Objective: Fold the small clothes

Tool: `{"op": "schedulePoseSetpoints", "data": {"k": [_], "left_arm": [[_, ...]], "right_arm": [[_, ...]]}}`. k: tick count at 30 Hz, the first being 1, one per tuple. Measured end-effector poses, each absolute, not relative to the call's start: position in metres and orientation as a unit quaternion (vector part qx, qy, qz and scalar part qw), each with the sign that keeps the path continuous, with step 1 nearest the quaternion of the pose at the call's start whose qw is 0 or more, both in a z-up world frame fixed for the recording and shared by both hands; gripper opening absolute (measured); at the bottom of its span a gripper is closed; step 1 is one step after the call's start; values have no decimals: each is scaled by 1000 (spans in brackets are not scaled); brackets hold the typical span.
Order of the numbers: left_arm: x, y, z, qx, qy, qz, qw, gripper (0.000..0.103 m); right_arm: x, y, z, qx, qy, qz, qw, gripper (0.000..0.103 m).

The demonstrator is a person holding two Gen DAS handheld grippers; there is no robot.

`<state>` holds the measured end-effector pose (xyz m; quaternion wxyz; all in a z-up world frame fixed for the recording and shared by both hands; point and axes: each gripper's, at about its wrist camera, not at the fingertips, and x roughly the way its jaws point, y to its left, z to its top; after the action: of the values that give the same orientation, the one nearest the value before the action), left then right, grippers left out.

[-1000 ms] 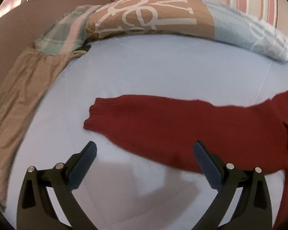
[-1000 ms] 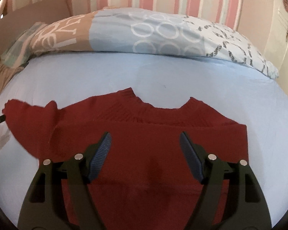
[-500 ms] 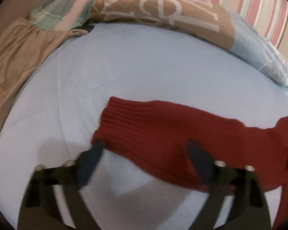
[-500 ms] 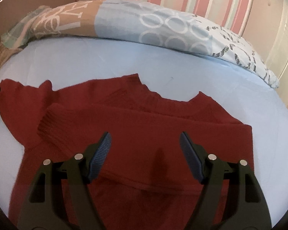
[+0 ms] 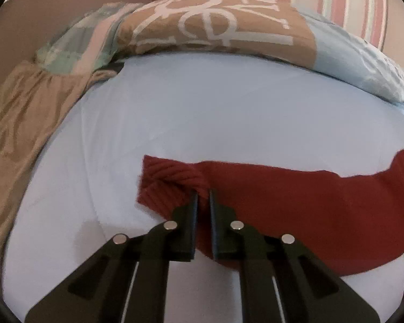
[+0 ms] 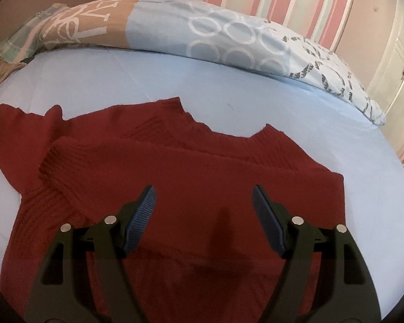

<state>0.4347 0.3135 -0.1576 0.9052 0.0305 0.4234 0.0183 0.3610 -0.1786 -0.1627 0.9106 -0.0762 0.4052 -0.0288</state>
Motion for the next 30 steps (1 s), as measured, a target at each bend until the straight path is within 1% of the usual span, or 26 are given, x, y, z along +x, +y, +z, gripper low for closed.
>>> {"op": "schedulePoseSetpoints", "data": {"k": [3, 8, 12, 17, 19, 22, 24, 26, 30], "left_arm": [[430, 300, -148, 41, 413, 7, 910, 7], [422, 263, -120, 32, 385, -35, 922, 7], [413, 196, -94, 53, 359, -86, 928, 7], [399, 104, -70, 40, 337, -173, 925, 7], [398, 68, -68, 25, 340, -210, 917, 7], [396, 12, -76, 21, 351, -249, 902, 7], [392, -30, -92, 37, 366, -270, 890, 7], [390, -59, -110, 50, 386, -280, 878, 7], [386, -93, -145, 80, 420, -266, 864, 7]], "right_arm": [[358, -180, -161, -75, 404, -28, 911, 74], [353, -189, -153, -73, 396, -29, 915, 74], [347, -202, -144, -64, 390, -35, 918, 74], [340, -226, -136, -47, 385, -48, 921, 74], [336, -238, -133, -39, 384, -54, 921, 74], [331, -255, -130, -31, 385, -62, 920, 74], [329, -264, -131, -33, 388, -66, 919, 74], [327, -270, -133, -39, 392, -72, 916, 74], [325, -285, -143, -32, 404, -72, 911, 74]]}}
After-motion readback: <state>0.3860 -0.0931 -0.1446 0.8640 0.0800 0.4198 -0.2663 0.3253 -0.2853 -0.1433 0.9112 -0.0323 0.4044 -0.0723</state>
